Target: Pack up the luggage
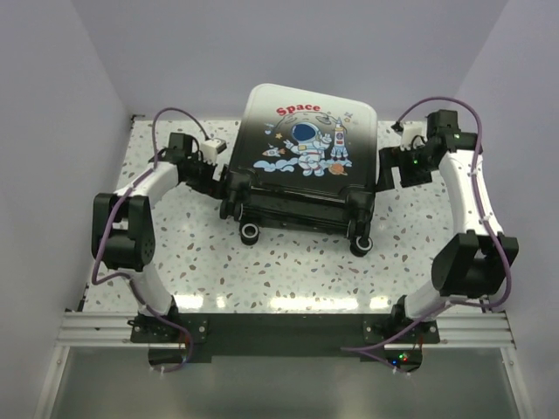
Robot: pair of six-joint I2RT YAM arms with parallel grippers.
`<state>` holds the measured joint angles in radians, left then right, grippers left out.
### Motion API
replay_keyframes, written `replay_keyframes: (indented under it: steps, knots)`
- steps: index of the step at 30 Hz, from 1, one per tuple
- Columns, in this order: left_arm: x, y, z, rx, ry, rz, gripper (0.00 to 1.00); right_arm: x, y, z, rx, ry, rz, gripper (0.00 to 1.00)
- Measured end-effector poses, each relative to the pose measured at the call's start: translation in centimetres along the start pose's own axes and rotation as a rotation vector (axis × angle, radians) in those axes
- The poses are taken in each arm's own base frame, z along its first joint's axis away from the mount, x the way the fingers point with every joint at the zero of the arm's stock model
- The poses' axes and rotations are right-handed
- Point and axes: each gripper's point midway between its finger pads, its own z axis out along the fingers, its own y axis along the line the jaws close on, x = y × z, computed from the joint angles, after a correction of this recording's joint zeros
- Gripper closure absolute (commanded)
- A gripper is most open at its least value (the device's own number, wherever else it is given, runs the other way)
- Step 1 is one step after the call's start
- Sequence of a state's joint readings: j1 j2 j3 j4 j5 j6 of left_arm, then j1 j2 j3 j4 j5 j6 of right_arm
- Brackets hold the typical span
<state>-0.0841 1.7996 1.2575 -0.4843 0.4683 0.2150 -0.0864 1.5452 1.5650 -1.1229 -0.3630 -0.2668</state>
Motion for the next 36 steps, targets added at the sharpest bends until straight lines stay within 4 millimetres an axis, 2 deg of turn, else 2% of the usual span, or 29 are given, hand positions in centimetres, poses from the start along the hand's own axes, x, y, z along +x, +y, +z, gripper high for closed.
replay_keyframes:
  steps: [3, 4, 5, 8, 14, 20, 25, 31, 35, 36]
  knots:
    - [0.4, -0.1, -0.1, -0.005, 0.001, -0.003, 0.00, 0.3, -0.4, 2.3, -0.061, 0.041, 0.049, 0.18]
    - [0.5, -0.1, -0.1, -0.008, 0.001, -0.003, 0.00, 0.4, -0.6, 3.1, -0.068, 0.055, 0.059, 0.23]
    - [0.7, -0.1, -0.2, -0.011, 0.000, -0.003, 0.00, 0.4, -0.9, 3.9, -0.072, 0.069, 0.066, 0.34]
    - [1.2, -0.2, -0.3, -0.016, 0.002, -0.011, 0.00, 0.2, -1.3, 6.0, -0.071, 0.089, 0.077, 0.44]
    - [1.8, -0.2, -0.1, -0.024, -0.007, -0.018, 0.00, -1.1, -2.6, 8.4, -0.013, 0.061, 0.057, 0.48]
    - [2.7, -0.4, 0.1, -0.030, -0.006, -0.051, 0.00, -5.2, -3.6, 12.2, 0.007, -0.004, 0.063, 0.57]
    - [3.9, -1.1, -0.4, -0.021, 0.008, -0.078, 0.00, -9.5, -3.9, 15.1, -0.001, -0.082, 0.064, 0.57]
    - [4.3, -2.3, -0.3, 0.033, 0.018, -0.115, 0.00, -16.1, -3.1, 18.9, -0.032, -0.206, 0.003, 0.57]
    - [3.8, -2.3, 0.0, 0.044, 0.033, -0.141, 0.00, -18.7, -3.2, 19.5, -0.017, -0.262, -0.046, 0.43]
    - [3.7, -2.2, 0.0, 0.042, 0.032, -0.142, 0.00, -18.8, -3.5, 19.3, -0.002, -0.266, -0.053, 0.33]
